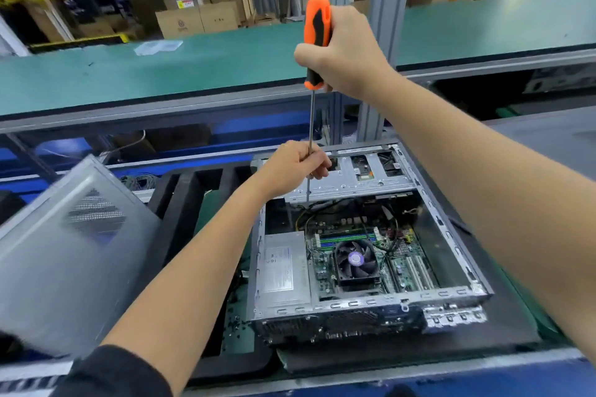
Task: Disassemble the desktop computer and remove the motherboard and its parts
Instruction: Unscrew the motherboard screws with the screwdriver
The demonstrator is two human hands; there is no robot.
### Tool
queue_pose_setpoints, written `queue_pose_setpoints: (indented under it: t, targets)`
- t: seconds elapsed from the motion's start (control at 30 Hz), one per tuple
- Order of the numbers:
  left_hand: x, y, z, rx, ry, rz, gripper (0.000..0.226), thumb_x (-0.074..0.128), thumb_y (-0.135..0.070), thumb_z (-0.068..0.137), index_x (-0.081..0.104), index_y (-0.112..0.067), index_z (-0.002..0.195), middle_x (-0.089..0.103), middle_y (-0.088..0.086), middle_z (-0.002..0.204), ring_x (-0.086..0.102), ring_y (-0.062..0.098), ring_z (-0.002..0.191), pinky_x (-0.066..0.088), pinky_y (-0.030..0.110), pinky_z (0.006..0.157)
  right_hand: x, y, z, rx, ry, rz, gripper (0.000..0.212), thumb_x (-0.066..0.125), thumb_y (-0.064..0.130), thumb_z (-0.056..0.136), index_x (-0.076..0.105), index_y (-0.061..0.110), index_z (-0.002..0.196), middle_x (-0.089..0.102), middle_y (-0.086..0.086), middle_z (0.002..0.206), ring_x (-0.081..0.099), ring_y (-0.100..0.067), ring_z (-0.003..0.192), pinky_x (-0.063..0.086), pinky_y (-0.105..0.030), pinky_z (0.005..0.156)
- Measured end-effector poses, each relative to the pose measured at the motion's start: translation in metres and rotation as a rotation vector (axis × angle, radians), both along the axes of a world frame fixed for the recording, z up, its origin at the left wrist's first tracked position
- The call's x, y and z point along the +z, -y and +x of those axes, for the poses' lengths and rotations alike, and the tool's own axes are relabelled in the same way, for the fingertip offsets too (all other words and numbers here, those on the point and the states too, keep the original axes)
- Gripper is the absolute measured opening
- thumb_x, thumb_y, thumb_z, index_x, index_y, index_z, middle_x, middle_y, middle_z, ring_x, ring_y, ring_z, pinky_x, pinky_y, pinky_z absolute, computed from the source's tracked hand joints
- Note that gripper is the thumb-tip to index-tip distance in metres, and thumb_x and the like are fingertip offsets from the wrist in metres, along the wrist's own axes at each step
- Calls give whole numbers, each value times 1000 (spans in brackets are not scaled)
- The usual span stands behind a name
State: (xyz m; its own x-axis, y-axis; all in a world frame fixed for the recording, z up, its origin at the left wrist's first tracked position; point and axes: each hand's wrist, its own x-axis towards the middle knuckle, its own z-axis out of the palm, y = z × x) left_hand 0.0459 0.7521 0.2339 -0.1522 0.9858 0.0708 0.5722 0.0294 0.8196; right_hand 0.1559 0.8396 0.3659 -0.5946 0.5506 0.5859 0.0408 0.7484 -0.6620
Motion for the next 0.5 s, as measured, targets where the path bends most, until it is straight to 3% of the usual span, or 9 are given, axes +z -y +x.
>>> queue_pose_setpoints:
  t: [0.07,0.13,0.2,0.27,0.33,0.4,0.5]
  targets:
    - [-13,-12,13,6,-59,-47,25,48,-27,100,67,-16,86,72,-4,82,66,9,78,55,33,79,-9,-11,18,-11,25,-10,32,65,16,77,36,18,63,39,-1,58,59,-30,54,46,-31,45]
    - [-28,-23,24,-8,-110,-94,27,51,-32,98,67,-15,85,71,-2,83,67,15,79,55,37,80,-18,-22,35,-10,39,-29,31,65,15,78,36,17,65,40,-2,59,63,-30,55,45,-27,42]
    - [-45,-35,35,-35,-181,-131,34,52,-37,97,67,-9,85,69,10,82,62,21,67,54,29,66,-26,-34,50,-10,61,-32,30,65,15,77,37,16,66,39,-2,60,58,-24,48,46,-25,42]
    - [-60,-44,46,-60,-288,-148,35,53,-42,95,65,-12,83,66,11,78,51,12,54,41,19,51,-34,-45,62,-21,85,-35,28,64,16,76,38,14,67,40,-3,61,59,-31,50,48,-28,41]
    - [-74,-51,57,-99,-357,-163,30,54,-44,95,64,-19,80,65,3,74,52,7,54,38,18,51,-42,-55,74,-22,103,-39,25,64,17,75,41,12,68,42,-6,62,61,-38,58,52,-33,41]
    - [-87,-57,67,-161,-413,-212,29,53,-41,96,63,-19,79,62,-2,70,51,3,55,36,17,52,-50,-66,85,-19,116,-46,21,63,17,74,44,7,71,43,-7,62,63,-34,54,51,-34,40]
    - [-105,-63,76,-259,-482,-309,26,52,-33,97,66,-13,89,64,-1,84,57,11,72,46,29,67,-63,-81,98,-10,130,-81,20,62,16,74,45,6,73,44,-7,61,67,-29,53,47,-28,39]
